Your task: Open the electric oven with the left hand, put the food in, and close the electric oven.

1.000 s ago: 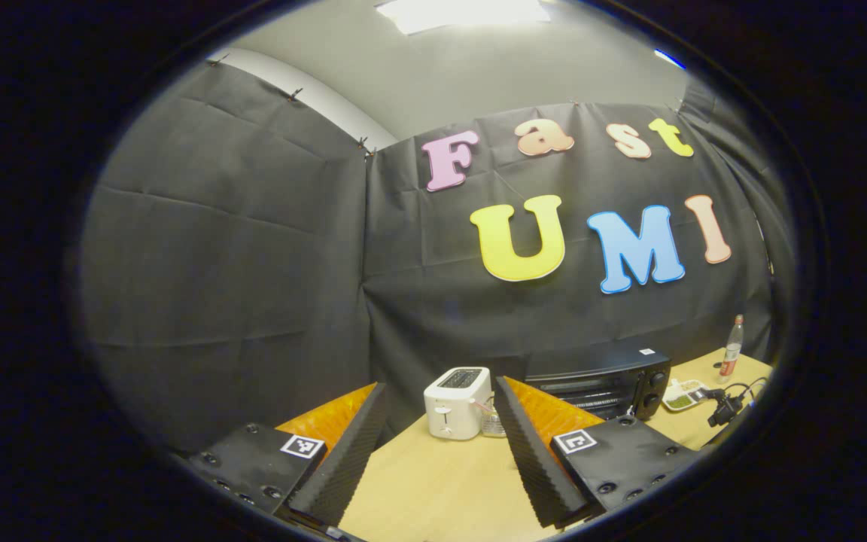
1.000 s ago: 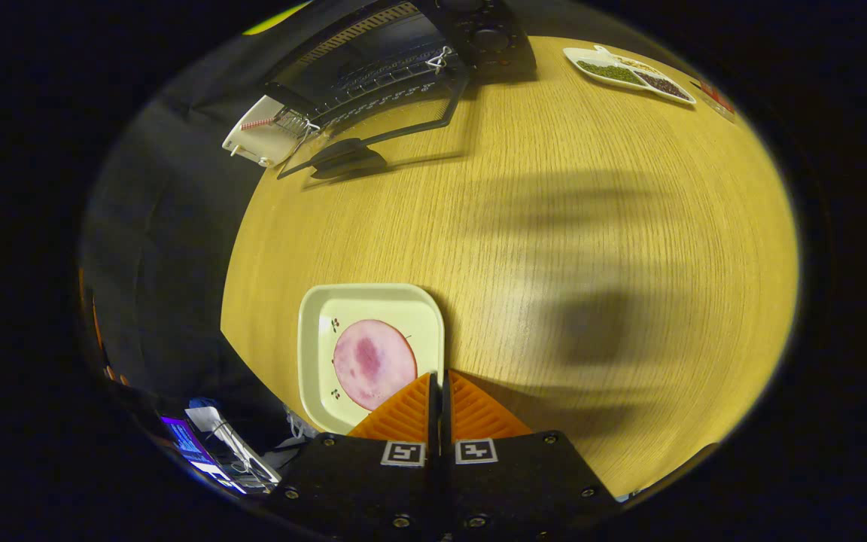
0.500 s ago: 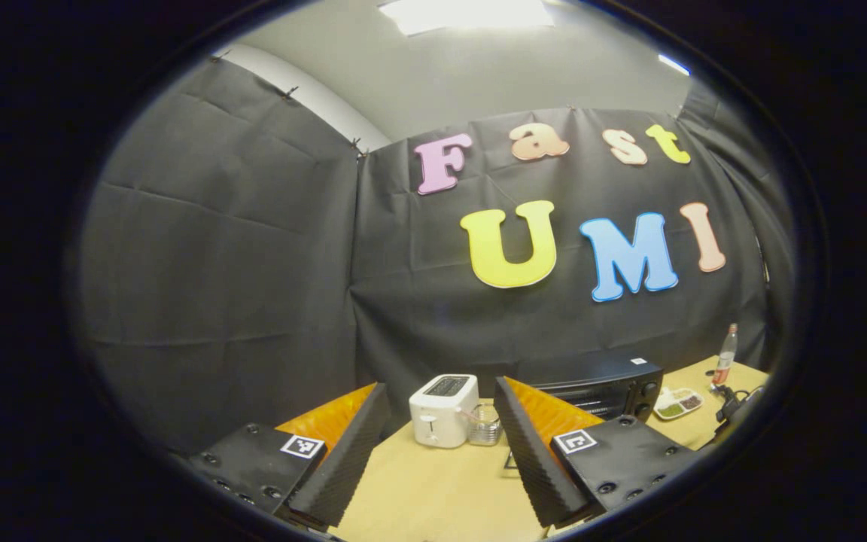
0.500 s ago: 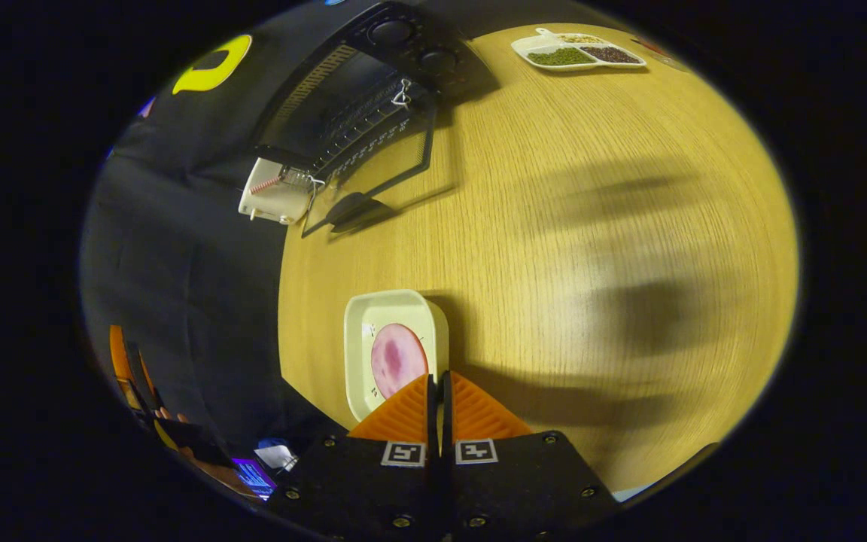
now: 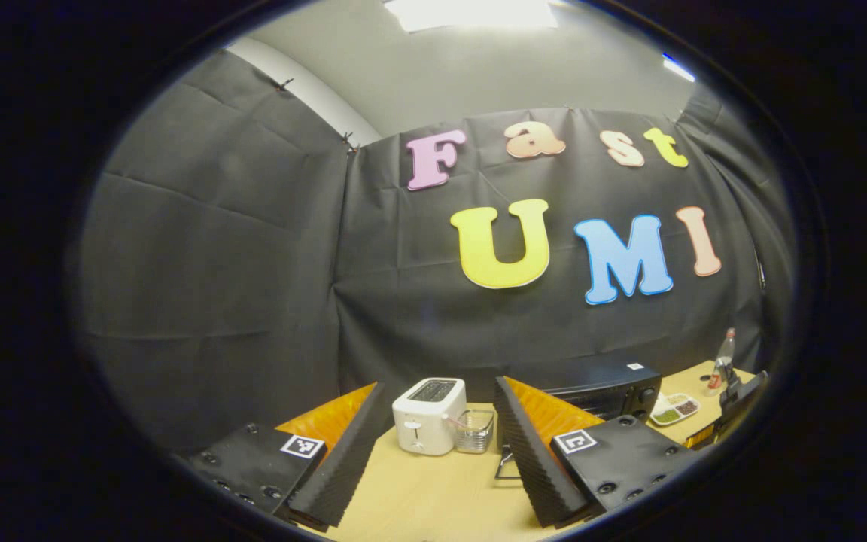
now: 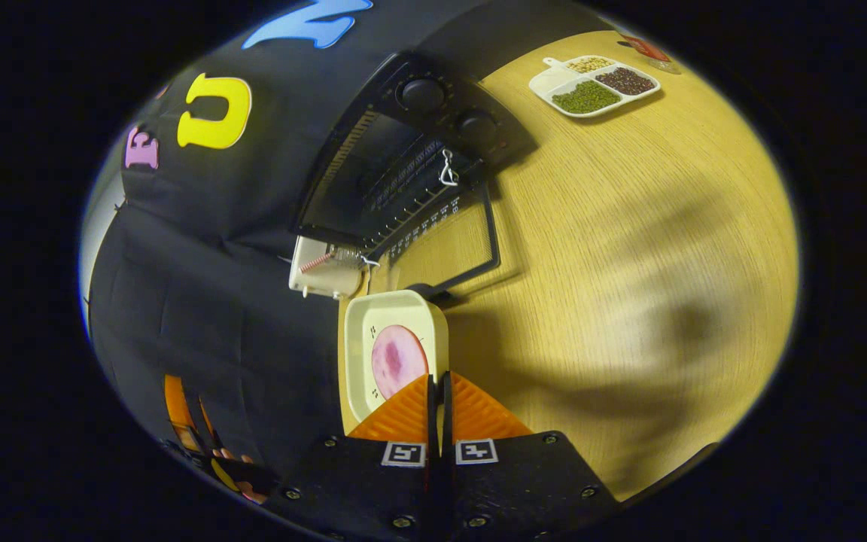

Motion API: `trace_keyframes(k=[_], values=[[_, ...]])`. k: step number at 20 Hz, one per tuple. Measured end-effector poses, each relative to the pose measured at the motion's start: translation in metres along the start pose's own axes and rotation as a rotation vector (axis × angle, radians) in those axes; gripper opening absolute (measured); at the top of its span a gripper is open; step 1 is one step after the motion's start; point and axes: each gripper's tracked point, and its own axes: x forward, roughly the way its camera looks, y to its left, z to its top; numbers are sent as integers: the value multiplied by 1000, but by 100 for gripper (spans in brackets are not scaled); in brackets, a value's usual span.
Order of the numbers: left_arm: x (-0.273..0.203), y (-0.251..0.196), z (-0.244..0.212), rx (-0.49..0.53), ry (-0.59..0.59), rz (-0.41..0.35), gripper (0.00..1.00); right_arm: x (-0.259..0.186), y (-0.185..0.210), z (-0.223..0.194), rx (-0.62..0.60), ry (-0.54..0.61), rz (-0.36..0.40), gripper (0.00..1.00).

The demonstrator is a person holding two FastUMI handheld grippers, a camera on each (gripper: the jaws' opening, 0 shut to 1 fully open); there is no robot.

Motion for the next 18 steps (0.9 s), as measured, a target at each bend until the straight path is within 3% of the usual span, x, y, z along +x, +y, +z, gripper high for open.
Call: trace_keyframes(k=[9, 12, 18], values=[[48, 25, -19, 13, 22, -12, 99, 50, 32, 90, 226, -265, 29, 0], [65, 29, -26, 17, 37, -28, 99, 72, 47, 111, 330, -323, 84, 0], [84, 39, -42, 24, 73, -38, 100, 106, 54, 143, 454, -438, 92, 1]])
